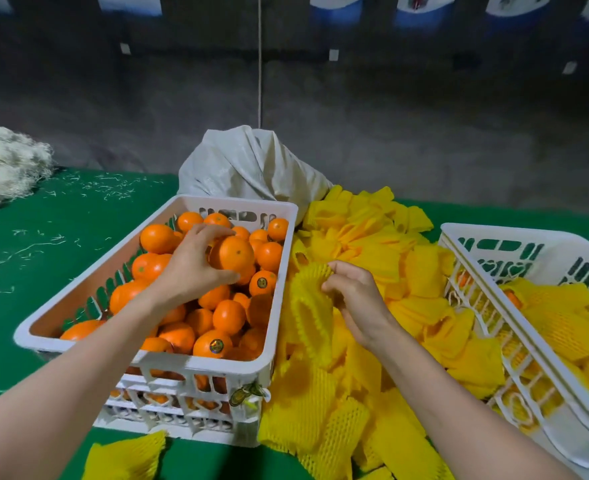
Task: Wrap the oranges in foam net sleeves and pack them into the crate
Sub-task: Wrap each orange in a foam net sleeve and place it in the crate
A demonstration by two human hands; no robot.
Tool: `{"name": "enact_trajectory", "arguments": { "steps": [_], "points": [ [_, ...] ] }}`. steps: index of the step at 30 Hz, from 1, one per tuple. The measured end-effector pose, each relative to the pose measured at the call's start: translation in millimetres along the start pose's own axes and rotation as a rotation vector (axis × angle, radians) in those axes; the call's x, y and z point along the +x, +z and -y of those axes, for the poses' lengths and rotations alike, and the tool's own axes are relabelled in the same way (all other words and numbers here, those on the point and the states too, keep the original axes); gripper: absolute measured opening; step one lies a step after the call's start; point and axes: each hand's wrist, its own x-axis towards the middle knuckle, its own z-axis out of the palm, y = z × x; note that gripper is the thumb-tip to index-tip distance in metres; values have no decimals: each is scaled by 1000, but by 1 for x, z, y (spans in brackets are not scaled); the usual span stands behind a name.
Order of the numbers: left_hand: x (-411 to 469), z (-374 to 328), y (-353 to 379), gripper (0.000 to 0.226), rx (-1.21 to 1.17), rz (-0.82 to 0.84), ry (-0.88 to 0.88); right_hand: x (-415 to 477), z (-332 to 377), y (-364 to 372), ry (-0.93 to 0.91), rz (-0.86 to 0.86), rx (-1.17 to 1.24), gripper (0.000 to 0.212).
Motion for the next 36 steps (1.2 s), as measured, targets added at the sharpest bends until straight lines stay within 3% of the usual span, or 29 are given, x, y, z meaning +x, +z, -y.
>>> {"name": "enact_trajectory", "arguments": {
  "steps": [4, 7, 9, 10, 13, 14, 16, 18, 21, 23, 28, 30, 33, 36],
  "points": [
    [-18, -47, 18, 75, -364, 84, -11, -10, 16, -14, 99, 26, 329, 33],
    [-31, -81, 40, 75, -639, 152, -131, -25, 29, -32, 204, 47, 470, 39],
    [-35, -103, 58, 67, -846, 213, -218, -39, 35, -44, 223, 121, 459, 13],
    [-37, -113, 67, 61, -958, 231, -270, -47, 40, -50, 198, 152, 451, 12],
    [-43, -141, 94, 59, -1248, 262, -447, -61, 47, -69, 207, 134, 459, 64],
    [-45, -148, 103, 55, -1304, 259, -481, -60, 44, -77, 216, 117, 437, 61],
    [-48, -159, 118, 53, -1342, 219, -526, -56, 41, -89, 204, 44, 400, 4],
    [-49, -169, 132, 51, -1328, 160, -557, -56, 32, -103, 201, 42, 277, 14],
    [-52, -185, 151, 43, -1349, 115, -621, -69, 28, -116, 160, 221, 232, 16],
    [-56, -195, 160, 34, -1380, 162, -673, -72, 28, -119, 104, 298, 79, 16],
    [-64, -205, 176, 25, -1399, 183, -672, -79, 21, -132, -341, -30, -531, 11],
    [-68, -206, 179, 29, -1384, 223, -639, -82, 19, -140, -370, -143, -540, 19],
    [-76, -206, 179, 54, -1280, 352, -474, -80, 17, -147, -345, -234, -502, 16],
    [-80, -202, 183, 66, -1214, 292, -356, -81, 10, -147, -332, -306, -425, 16]
  ]
}}
